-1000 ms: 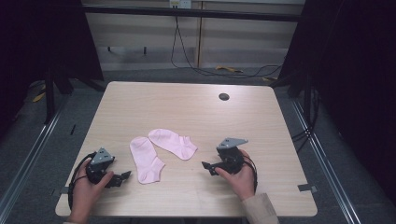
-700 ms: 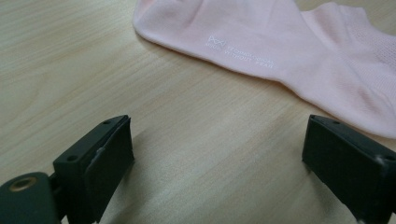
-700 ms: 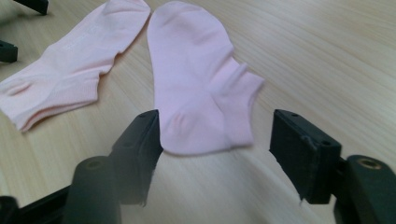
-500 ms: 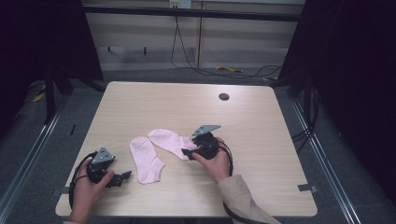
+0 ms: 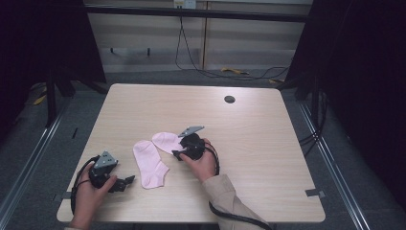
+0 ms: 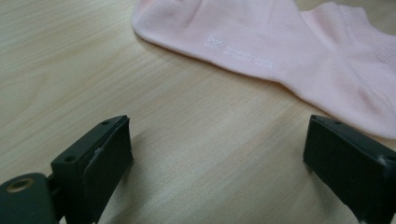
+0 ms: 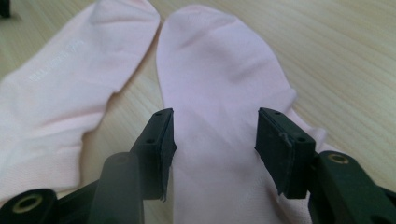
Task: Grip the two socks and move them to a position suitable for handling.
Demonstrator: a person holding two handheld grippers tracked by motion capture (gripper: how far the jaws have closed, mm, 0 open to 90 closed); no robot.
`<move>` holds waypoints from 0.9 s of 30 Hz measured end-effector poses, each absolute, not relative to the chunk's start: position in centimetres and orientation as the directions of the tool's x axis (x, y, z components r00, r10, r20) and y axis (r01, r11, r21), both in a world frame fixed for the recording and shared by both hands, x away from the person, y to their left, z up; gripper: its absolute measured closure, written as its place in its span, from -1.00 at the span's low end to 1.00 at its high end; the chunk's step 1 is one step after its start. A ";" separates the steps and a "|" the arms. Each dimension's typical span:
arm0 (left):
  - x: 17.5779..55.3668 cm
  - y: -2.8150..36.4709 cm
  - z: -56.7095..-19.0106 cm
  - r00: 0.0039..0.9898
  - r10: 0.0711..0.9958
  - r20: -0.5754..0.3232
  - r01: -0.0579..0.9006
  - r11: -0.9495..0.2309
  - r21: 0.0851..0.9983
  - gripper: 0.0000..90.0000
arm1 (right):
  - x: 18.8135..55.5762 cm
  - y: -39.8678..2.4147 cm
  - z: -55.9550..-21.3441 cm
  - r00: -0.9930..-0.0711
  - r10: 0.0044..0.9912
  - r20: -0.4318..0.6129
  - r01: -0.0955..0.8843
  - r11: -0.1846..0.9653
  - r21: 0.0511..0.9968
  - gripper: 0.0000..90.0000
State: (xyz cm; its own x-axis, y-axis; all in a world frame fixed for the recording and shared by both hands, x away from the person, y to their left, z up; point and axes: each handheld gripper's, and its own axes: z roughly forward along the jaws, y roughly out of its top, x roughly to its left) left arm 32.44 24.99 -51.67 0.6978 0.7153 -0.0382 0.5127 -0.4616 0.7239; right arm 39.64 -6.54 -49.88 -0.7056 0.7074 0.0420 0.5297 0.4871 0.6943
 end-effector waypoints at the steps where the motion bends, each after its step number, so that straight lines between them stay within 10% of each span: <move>1: 32.4 25.0 -51.6 0.698 0.715 -0.035 0.512 -0.465 0.722 -0.83 | 39.7 -6.6 -50.1 -0.700 0.714 0.033 0.537 0.494 0.684 0.08; 10: 32.4 25.0 -51.7 0.699 0.715 -0.033 0.511 -0.466 0.723 -0.83 | 39.8 -7.8 -50.1 -0.676 0.736 0.029 0.544 0.473 0.693 0.92; 27: 32.4 24.9 -51.7 0.701 0.713 -0.036 0.512 -0.467 0.721 -0.84 | 39.3 -15.3 -45.6 -0.706 0.708 -0.016 0.452 0.469 0.759 0.94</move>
